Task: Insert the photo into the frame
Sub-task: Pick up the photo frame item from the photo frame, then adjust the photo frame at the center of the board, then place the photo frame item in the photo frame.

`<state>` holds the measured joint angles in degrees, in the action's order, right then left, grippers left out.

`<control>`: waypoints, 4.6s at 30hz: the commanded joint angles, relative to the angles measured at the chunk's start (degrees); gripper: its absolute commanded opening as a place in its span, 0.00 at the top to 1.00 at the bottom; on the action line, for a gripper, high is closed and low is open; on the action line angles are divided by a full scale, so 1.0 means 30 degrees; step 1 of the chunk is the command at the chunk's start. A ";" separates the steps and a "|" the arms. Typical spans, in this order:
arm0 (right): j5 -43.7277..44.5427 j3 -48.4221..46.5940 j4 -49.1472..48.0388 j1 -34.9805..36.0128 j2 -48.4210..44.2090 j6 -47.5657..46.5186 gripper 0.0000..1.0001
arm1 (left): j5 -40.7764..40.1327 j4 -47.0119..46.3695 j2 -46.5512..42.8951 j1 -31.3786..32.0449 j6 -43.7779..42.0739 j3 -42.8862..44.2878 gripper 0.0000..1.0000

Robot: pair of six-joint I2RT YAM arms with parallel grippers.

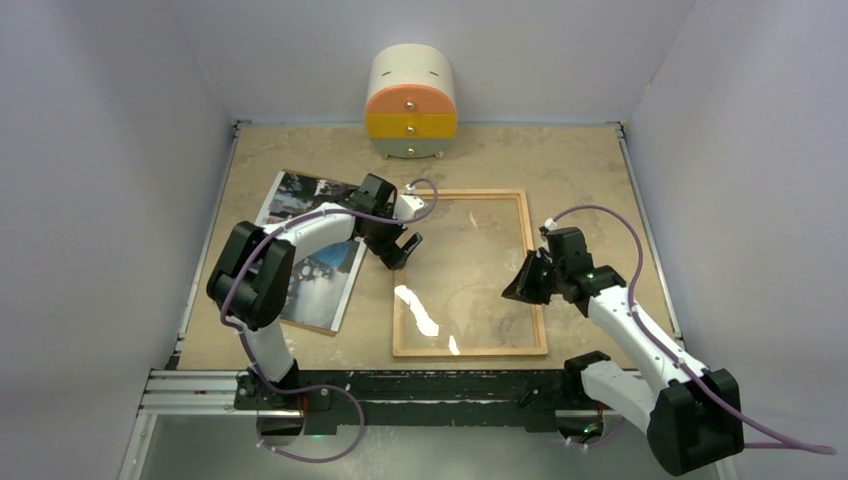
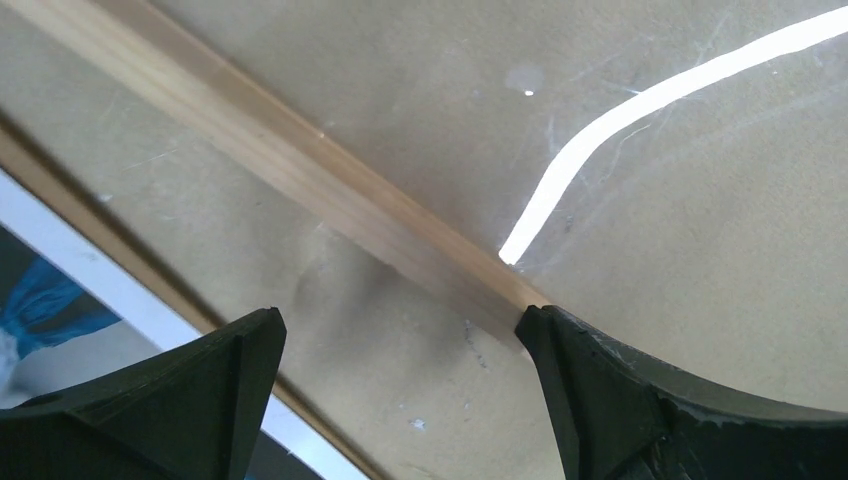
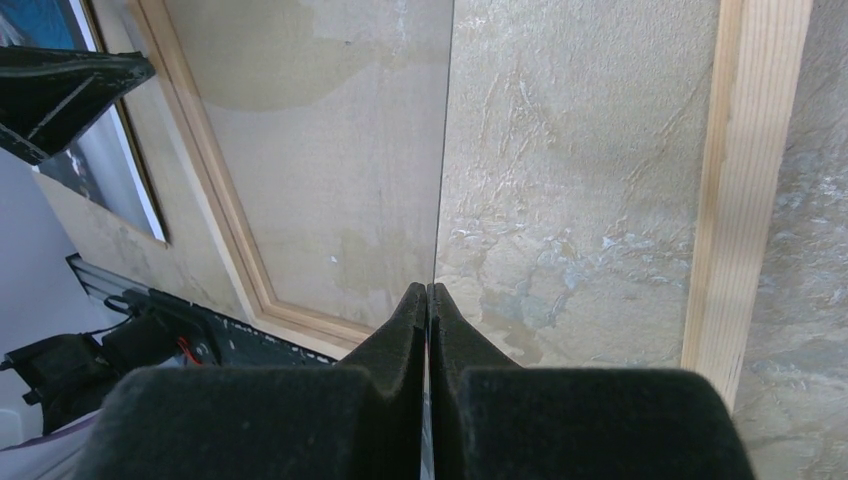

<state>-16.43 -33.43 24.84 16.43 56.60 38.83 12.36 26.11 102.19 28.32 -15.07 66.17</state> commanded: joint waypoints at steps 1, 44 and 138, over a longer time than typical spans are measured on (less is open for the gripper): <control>-0.0657 0.0005 -0.0350 -0.0055 -0.0072 -0.0001 1.00 | 0.0521 -0.0569 0.0598 0.0309 0.0555 0.0683 0.01; 0.0259 0.0804 -0.7245 0.4882 0.1720 0.3818 1.00 | -0.1749 0.0662 -0.1363 -0.4062 -0.0662 0.3100 0.04; -0.1763 0.2542 -0.8322 0.2231 -0.1393 0.3251 0.30 | -0.2338 -0.1598 -0.2291 -0.1967 -0.1887 -0.3983 0.08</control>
<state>-23.64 -25.06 -1.56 23.53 52.93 49.32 3.55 20.84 95.98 22.26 -20.58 55.37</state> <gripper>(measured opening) 0.633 0.927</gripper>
